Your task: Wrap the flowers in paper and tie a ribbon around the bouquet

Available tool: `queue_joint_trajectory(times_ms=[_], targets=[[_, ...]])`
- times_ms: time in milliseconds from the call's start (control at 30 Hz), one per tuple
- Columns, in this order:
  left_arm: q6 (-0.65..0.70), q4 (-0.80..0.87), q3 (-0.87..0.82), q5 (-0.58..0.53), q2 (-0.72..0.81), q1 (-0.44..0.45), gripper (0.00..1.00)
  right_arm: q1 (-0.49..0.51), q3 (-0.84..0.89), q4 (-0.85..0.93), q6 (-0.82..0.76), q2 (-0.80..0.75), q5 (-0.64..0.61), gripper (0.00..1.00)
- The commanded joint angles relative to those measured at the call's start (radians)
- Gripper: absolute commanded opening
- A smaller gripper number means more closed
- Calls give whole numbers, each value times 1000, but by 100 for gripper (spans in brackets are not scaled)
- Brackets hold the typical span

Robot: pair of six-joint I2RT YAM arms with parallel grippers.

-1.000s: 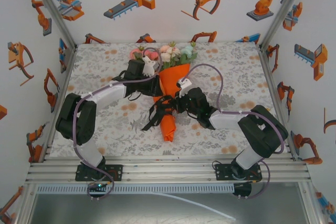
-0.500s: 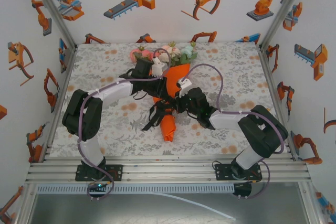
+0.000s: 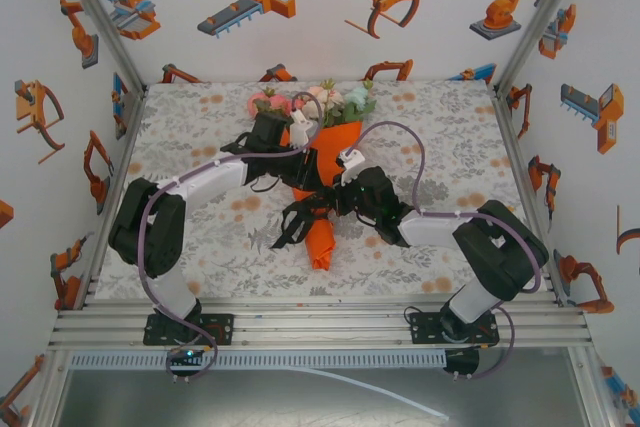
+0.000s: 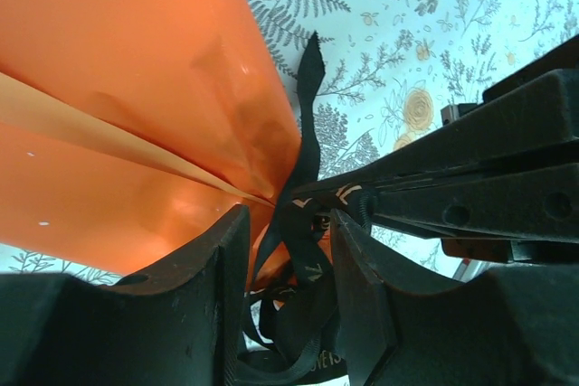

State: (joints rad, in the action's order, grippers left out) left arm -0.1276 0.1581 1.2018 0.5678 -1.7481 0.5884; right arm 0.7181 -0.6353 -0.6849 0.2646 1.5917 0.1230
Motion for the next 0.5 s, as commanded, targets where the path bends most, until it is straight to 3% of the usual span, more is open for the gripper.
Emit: queue_joint_trajectory(times_ms=[0,467], targets=[[24,39,-5,63,0,5,42,4,-24,-51,-1,-1,3,0],[48,106,47,83,-86,19,39,4,-24,-54,1,4,7,0]])
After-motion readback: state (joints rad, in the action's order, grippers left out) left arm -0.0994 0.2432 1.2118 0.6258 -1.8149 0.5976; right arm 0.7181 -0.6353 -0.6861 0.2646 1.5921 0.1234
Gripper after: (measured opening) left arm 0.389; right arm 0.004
